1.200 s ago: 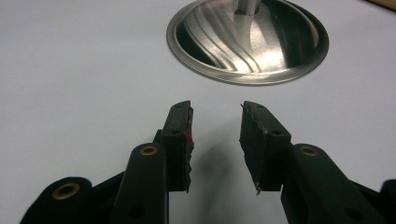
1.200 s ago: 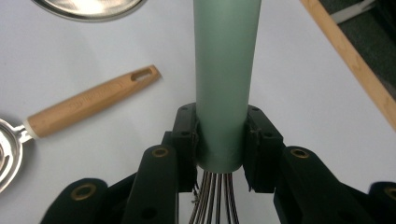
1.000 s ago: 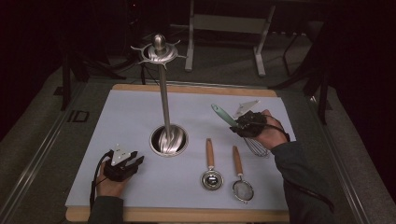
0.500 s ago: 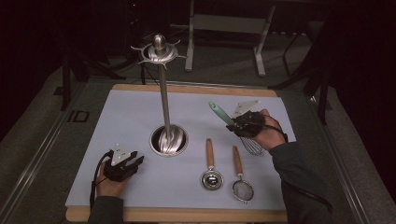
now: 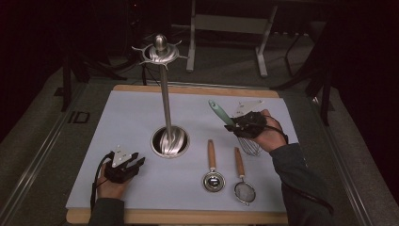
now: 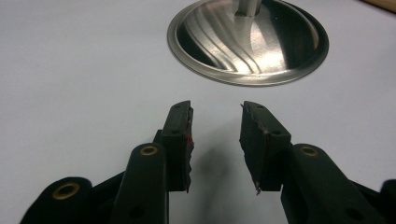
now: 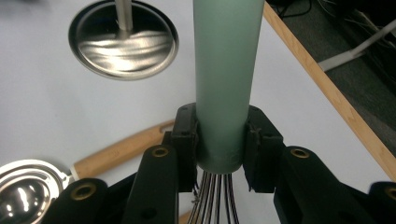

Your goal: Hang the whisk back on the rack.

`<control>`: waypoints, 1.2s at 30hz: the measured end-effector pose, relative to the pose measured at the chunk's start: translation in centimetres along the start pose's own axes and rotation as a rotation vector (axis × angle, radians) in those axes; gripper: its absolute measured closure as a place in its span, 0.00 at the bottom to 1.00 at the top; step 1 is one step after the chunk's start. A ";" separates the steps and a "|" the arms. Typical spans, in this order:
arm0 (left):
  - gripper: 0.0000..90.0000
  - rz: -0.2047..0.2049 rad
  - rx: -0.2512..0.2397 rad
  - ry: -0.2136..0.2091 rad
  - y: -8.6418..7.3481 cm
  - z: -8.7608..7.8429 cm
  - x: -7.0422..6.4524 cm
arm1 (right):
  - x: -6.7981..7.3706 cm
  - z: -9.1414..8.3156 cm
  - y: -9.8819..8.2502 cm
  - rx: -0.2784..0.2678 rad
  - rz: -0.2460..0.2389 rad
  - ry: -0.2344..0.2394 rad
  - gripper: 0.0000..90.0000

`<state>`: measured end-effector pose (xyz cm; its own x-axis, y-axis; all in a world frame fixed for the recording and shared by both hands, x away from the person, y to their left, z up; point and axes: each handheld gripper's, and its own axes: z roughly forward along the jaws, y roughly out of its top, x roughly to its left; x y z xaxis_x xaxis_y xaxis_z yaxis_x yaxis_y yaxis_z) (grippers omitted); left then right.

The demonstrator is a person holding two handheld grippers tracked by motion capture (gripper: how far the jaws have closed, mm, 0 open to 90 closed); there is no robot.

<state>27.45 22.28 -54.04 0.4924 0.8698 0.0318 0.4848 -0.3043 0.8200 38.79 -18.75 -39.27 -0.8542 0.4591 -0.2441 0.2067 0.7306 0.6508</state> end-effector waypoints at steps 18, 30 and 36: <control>0.71 0.001 0.004 -0.002 0.0 0.0 0.0 | 0.2 -0.7 0.7 -0.102 0.043 0.016 0.77; 0.71 0.001 -0.002 0.000 0.0 0.0 0.0 | 0.8 -1.6 1.7 -0.173 0.042 0.025 0.77; 0.71 0.002 -0.003 0.000 0.0 0.0 0.0 | 1.4 -2.0 2.2 -0.192 0.025 0.033 0.77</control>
<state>27.41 22.27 -54.04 0.4929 0.8694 0.0334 0.4821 -0.3049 0.8214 37.15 -17.50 -36.73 -0.8657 0.4569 -0.2043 0.1363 0.6079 0.7822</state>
